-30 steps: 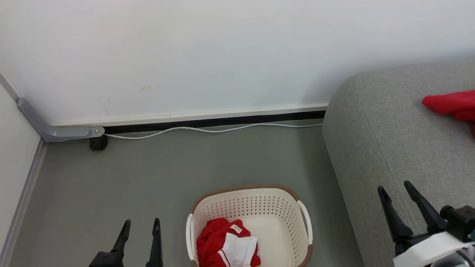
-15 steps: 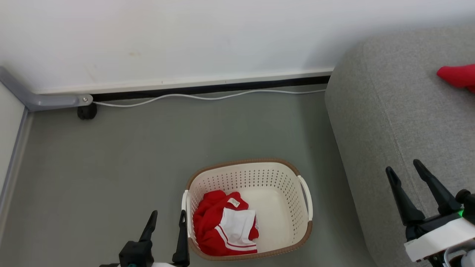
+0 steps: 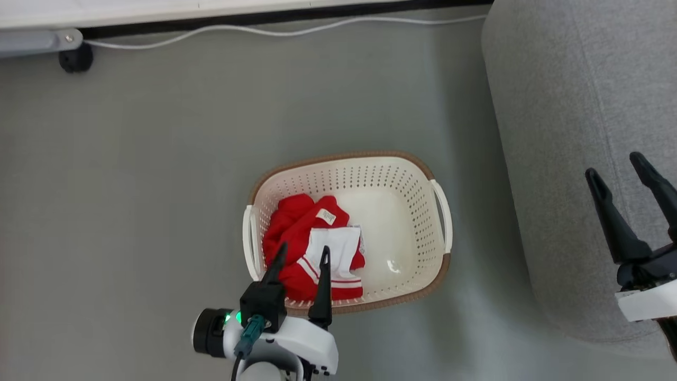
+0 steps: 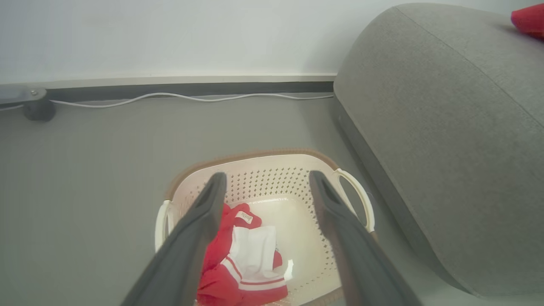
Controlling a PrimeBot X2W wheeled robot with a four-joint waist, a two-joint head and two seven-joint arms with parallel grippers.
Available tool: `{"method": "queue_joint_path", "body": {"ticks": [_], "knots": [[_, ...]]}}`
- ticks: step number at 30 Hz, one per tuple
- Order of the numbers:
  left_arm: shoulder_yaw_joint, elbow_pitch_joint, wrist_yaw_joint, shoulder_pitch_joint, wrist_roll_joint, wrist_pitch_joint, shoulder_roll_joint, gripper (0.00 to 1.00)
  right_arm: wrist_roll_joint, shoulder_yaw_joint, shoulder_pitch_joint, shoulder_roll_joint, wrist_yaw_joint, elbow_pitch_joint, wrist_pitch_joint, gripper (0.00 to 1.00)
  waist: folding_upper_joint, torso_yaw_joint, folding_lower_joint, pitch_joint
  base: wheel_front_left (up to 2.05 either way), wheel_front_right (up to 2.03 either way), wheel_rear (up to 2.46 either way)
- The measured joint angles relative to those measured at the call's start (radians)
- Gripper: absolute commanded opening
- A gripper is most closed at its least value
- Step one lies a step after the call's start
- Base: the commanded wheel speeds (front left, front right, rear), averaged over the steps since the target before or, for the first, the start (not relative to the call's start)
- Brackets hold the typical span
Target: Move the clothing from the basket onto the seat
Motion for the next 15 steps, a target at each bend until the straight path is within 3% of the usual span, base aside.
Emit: {"method": "queue_joint_path", "body": {"ticks": [5, 15], "knots": [[-0.085, 0.04, 0.032, -0.104, -0.053, 0.0, 0.0, 1.0, 0.012, 0.001, -0.042, -0.031, 0.0, -0.042, 0.0, 1.0, 0.0, -0.008, 0.0, 0.102, 0.0, 0.0, 0.0], [-0.215, 0.178, 0.049, -0.325, -0.143, 0.0, -0.001, 1.0, 0.014, 0.014, -0.121, -0.091, 0.0, -0.113, 0.0, 1.0, -0.0001, -0.037, 0.0, 0.287, 0.0, 0.0, 0.0]]}}
